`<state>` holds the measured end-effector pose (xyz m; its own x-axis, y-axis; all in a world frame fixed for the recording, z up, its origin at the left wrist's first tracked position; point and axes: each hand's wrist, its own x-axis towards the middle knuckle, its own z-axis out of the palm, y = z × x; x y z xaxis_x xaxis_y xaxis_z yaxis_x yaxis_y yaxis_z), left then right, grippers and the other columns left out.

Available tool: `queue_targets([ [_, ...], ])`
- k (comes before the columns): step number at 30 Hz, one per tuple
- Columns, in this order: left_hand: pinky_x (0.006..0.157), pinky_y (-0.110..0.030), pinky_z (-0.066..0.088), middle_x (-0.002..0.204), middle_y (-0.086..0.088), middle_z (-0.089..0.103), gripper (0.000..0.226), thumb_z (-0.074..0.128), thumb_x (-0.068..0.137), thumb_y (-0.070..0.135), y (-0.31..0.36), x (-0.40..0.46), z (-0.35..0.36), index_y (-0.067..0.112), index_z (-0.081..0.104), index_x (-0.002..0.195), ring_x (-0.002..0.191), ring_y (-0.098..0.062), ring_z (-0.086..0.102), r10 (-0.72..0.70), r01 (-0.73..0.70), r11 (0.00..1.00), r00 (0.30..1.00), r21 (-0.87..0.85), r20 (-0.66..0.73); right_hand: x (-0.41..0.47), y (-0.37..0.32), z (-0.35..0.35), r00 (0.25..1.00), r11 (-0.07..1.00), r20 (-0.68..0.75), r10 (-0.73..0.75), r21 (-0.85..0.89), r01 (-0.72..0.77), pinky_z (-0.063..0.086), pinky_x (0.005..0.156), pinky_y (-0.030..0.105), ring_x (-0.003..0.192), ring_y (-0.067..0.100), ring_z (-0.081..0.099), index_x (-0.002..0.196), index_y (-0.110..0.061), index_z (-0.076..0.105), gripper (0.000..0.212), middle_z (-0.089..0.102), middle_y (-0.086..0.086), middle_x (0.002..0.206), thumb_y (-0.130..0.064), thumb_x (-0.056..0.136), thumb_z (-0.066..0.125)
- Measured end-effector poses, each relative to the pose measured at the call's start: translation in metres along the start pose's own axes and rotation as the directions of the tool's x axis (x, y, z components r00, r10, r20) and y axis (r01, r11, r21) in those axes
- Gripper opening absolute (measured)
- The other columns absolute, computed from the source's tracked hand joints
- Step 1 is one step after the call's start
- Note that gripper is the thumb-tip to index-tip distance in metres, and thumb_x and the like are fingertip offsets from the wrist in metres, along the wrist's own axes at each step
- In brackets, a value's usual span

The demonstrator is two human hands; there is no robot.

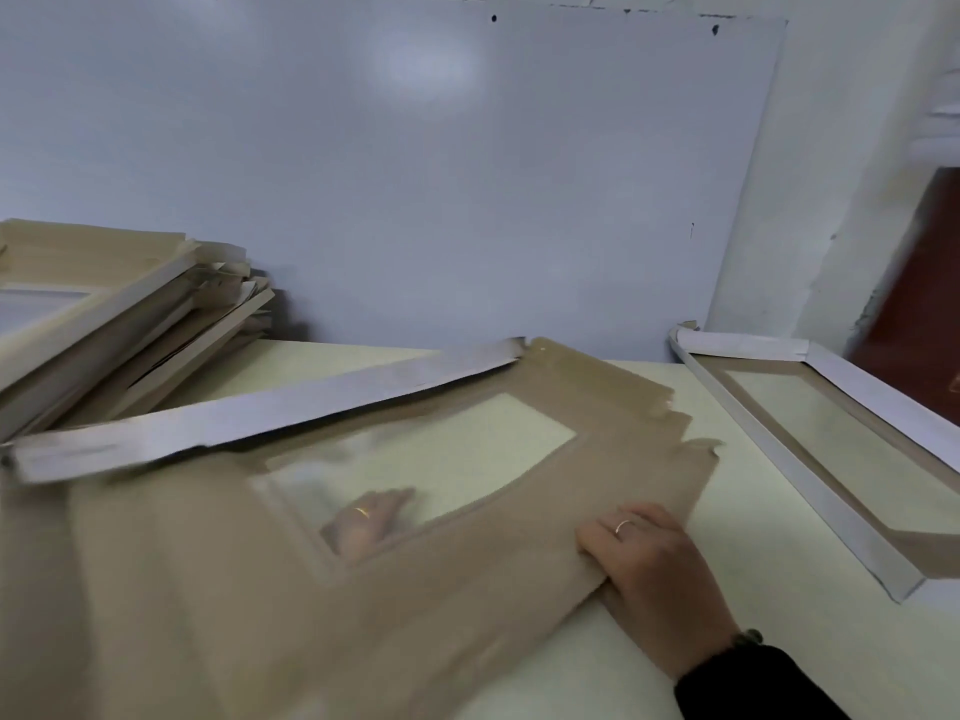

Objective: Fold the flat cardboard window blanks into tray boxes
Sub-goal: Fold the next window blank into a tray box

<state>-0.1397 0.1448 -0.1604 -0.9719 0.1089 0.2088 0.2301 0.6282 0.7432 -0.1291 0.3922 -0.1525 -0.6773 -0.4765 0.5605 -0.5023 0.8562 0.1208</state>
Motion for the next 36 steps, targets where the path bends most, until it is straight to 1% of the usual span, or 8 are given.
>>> queue_targets([
  [4, 0.089, -0.021, 0.044, 0.101, -0.002, 0.068, 0.034, 0.037, 0.094, 0.035, 0.010, -0.034, 0.019, 0.019, 0.067, 0.100, 0.096, -0.012, 0.060, 0.391, -0.368, 0.770, 0.918, 0.520, 0.072, 0.009, -0.019, 0.005, 1.000, 1.000, 0.023, 0.010, -0.026, -0.009, 0.032, 0.059, 0.026, 0.049, 0.018, 0.056, 0.057, -0.014, 0.063, 0.035, 0.057, -0.001, 0.054, -0.020, 0.032, 0.088],
  [11, 0.057, -0.019, 0.048, 0.088, 0.008, 0.065, 0.009, 0.062, 0.082, 0.022, 0.044, -0.044, 0.008, 0.022, 0.067, 0.090, 0.071, -0.009, 0.060, 0.582, -0.611, 0.729, 0.790, 0.308, 0.191, 0.026, -0.057, 0.018, 0.998, 0.997, 0.058, -0.019, 0.081, 0.014, 0.032, 0.051, 0.018, 0.050, 0.008, 0.053, 0.050, -0.022, 0.058, 0.034, 0.052, -0.007, 0.054, -0.027, 0.033, 0.088],
  [19, 0.092, -0.027, 0.039, 0.118, 0.001, 0.063, 0.046, 0.050, 0.074, 0.038, 0.022, -0.039, 0.002, 0.027, 0.060, 0.117, 0.109, -0.017, 0.061, 0.218, -0.245, 0.708, 0.968, 0.662, 0.125, 0.026, -0.068, 0.024, 0.974, 0.985, 0.199, -0.105, 0.152, 0.075, 0.048, 0.063, 0.012, 0.075, 0.004, 0.062, 0.082, -0.030, 0.071, 0.035, 0.065, -0.018, 0.085, -0.041, 0.050, 0.078],
  [24, 0.114, -0.028, -0.005, 0.154, 0.014, -0.015, 0.064, 0.027, 0.091, 0.061, -0.007, -0.039, -0.017, 0.046, -0.007, 0.144, 0.142, -0.007, -0.012, -0.097, -0.061, 0.708, 0.978, 0.703, 0.183, 0.014, -0.047, 0.008, 0.932, 0.978, 0.362, -0.028, 0.203, -0.050, 0.051, 0.079, 0.017, 0.103, -0.003, 0.061, 0.107, -0.042, 0.066, 0.047, 0.063, -0.020, 0.115, -0.051, 0.071, 0.037],
  [27, 0.113, -0.027, -0.006, 0.153, 0.017, -0.019, 0.072, 0.030, 0.088, 0.065, -0.022, -0.046, -0.037, 0.046, -0.016, 0.141, 0.141, -0.006, -0.015, -0.139, -0.019, 0.716, 0.976, 0.698, 0.169, 0.006, -0.020, 0.005, 0.886, 0.981, 0.464, -0.025, 0.180, -0.066, 0.016, 0.108, 0.013, 0.136, -0.006, 0.010, 0.140, -0.045, 0.027, 0.055, 0.008, -0.024, 0.147, -0.057, 0.086, 0.030],
  [30, 0.112, -0.025, -0.003, 0.149, 0.024, -0.018, 0.089, 0.026, 0.073, 0.082, -0.034, -0.051, -0.057, 0.042, -0.027, 0.132, 0.141, -0.003, -0.014, -0.163, 0.007, 0.725, 0.974, 0.688, 0.161, -0.013, 0.016, 0.005, 0.861, 0.986, 0.509, -0.021, 0.154, -0.067, -0.014, 0.103, 0.012, 0.125, -0.011, -0.026, 0.140, -0.047, -0.009, 0.061, -0.028, -0.030, 0.133, -0.060, 0.092, 0.027],
  [33, 0.112, -0.023, 0.001, 0.138, 0.035, -0.012, 0.101, 0.013, 0.044, 0.087, -0.047, -0.056, -0.074, 0.046, -0.021, 0.129, 0.137, 0.005, -0.008, -0.144, 0.031, 0.810, 0.979, 0.585, 0.146, -0.028, 0.043, -0.003, 0.845, 0.988, 0.532, 0.055, 0.095, -0.125, -0.014, 0.098, 0.007, 0.121, -0.015, -0.027, 0.128, -0.048, -0.025, 0.064, -0.027, -0.037, 0.130, -0.061, 0.091, 0.025],
  [36, 0.112, -0.019, 0.011, 0.138, 0.034, 0.012, 0.100, 0.048, 0.053, 0.088, -0.062, -0.059, -0.091, 0.045, 0.014, 0.137, 0.136, 0.006, 0.006, -0.084, 0.031, 0.909, 0.990, 0.416, 0.110, -0.044, 0.069, -0.009, 0.850, 0.984, 0.515, 0.108, 0.069, -0.166, -0.009, 0.101, 0.006, 0.125, -0.016, -0.018, 0.126, -0.045, -0.026, 0.064, -0.024, -0.038, 0.129, -0.059, 0.092, 0.025],
])
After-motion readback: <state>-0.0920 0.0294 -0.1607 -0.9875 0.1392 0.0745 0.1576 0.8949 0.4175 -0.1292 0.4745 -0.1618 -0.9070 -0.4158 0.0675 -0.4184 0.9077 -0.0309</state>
